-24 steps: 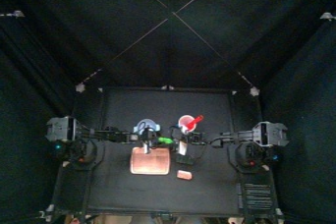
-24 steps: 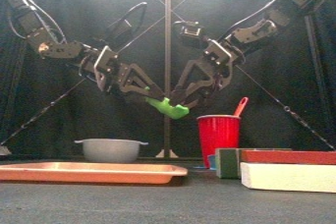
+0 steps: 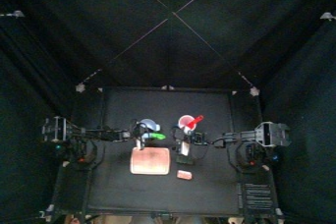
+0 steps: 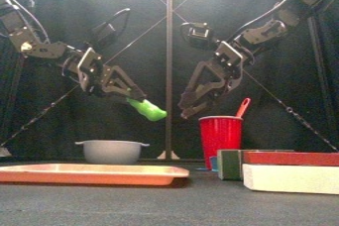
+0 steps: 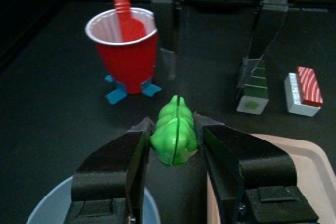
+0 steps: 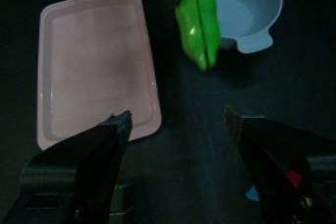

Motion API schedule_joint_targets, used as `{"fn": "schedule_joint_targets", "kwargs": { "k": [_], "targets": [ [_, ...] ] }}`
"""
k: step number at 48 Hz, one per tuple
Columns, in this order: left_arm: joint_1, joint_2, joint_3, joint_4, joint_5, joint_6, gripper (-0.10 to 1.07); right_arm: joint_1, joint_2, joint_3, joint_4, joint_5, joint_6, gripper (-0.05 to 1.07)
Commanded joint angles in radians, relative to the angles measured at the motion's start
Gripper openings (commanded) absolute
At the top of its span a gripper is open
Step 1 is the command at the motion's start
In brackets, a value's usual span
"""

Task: Put peas in bowl

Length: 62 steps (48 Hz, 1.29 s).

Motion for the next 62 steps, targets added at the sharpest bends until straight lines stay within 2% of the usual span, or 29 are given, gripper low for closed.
{"fn": "schedule_joint_targets", "kwargs": {
  "k": [1,10,17,31,41,47,62],
  "targets": [
    [0.025,-0.067,0.031,-0.018,-0.014,0.002,0.6,0.003,-0.035,-0.003,0.008,-0.005,0.002,1.04],
    [0.058,-0.14,0.106,-0.031,-0.015,0.002,0.6,0.009,-0.035,0.006,0.012,-0.003,0.002,1.04],
    [0.101,-0.152,0.132,-0.051,-0.015,0.0,0.6,0.012,-0.035,0.008,0.014,0.003,0.002,1.04],
    [0.126,-0.055,0.098,-0.075,-0.015,-0.002,0.65,0.02,-0.035,0.006,0.015,0.009,0.002,1.04],
    [0.135,0.005,0.072,-0.1,-0.008,0.002,0.81,0.025,-0.035,0.009,0.015,0.011,0.003,1.04],
    [0.138,0.011,0.069,-0.101,-0.008,0.002,0.87,0.025,-0.034,0.011,0.017,0.011,0.003,1.04],
    [0.138,-0.012,0.075,-0.118,-0.008,-0.002,0.87,0.025,-0.029,0.011,0.025,0.011,0.003,1.04]
  ]
}}
